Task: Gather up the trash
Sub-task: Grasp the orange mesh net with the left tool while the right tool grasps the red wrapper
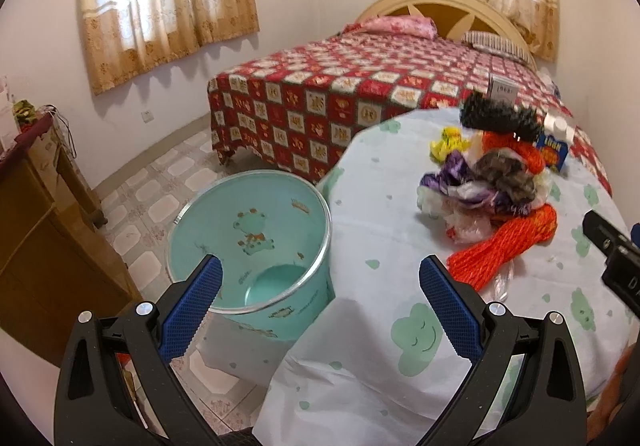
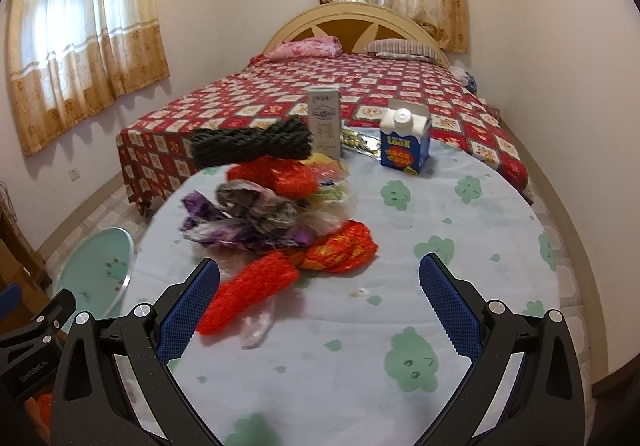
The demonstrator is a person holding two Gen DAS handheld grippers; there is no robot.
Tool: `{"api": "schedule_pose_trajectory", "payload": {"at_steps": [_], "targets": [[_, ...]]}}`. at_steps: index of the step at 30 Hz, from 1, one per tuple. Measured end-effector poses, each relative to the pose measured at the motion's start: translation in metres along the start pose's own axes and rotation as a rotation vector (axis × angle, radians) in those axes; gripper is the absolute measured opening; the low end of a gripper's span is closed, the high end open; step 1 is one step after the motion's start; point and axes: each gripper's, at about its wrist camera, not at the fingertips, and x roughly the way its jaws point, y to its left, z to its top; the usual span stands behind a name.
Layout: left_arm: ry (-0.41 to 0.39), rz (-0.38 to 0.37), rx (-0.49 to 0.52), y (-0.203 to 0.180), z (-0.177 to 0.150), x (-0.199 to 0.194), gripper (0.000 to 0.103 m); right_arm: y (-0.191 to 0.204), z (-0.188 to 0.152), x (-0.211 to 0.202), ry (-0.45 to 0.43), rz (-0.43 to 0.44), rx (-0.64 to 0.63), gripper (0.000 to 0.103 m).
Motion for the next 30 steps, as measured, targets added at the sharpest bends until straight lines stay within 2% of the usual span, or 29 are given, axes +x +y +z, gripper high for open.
{"api": "schedule_pose_trajectory", "payload": {"at_steps": [3, 5, 6, 7, 12, 15, 19, 24, 28, 30], "targets": [[0.017, -0.017, 0.005, -0.005, 0.000, 0.012, 0.097, -0.010, 0.001, 0.010, 0.009, -0.007, 0.003, 0.097], [0.018, -0.026, 0.015, -0.009, 0.002, 0.019, 0.097, -0.018, 0.005, 0.015, 0.005, -0.013, 0.001, 0.091], [0.014, -0.030, 0.019, -0.011, 0.003, 0.022, 0.097, -0.021, 0.007, 0.017, 0.002, -0.014, -0.004, 0.083], [0.010, -0.030, 0.024, -0.013, 0.006, 0.025, 0.097, -0.025, 0.010, 0.020, 0.005, -0.017, -0.011, 0.081], [0.006, -0.075, 0.058, -0.032, 0.009, 0.037, 0.096, -0.044, 0.009, 0.044, 0.081, 0.000, 0.024, 0.081], [0.020, -0.134, 0.110, -0.054, 0.006, 0.043, 0.096, -0.052, 0.006, 0.054, 0.099, -0.038, 0.027, 0.081], [0.041, -0.214, 0.189, -0.086, 0.001, 0.059, 0.094, -0.069, 0.006, 0.066, 0.132, -0.030, 0.057, 0.079], [0.086, -0.266, 0.250, -0.117, -0.004, 0.076, 0.082, -0.071, 0.009, 0.087, 0.172, 0.023, 0.065, 0.078], [0.129, -0.277, 0.263, -0.125, -0.009, 0.090, 0.079, -0.067, 0.012, 0.121, 0.253, 0.082, 0.101, 0.078], [0.153, -0.294, 0.262, -0.126, -0.011, 0.096, 0.071, -0.064, 0.012, 0.138, 0.297, 0.125, 0.133, 0.078]]}}
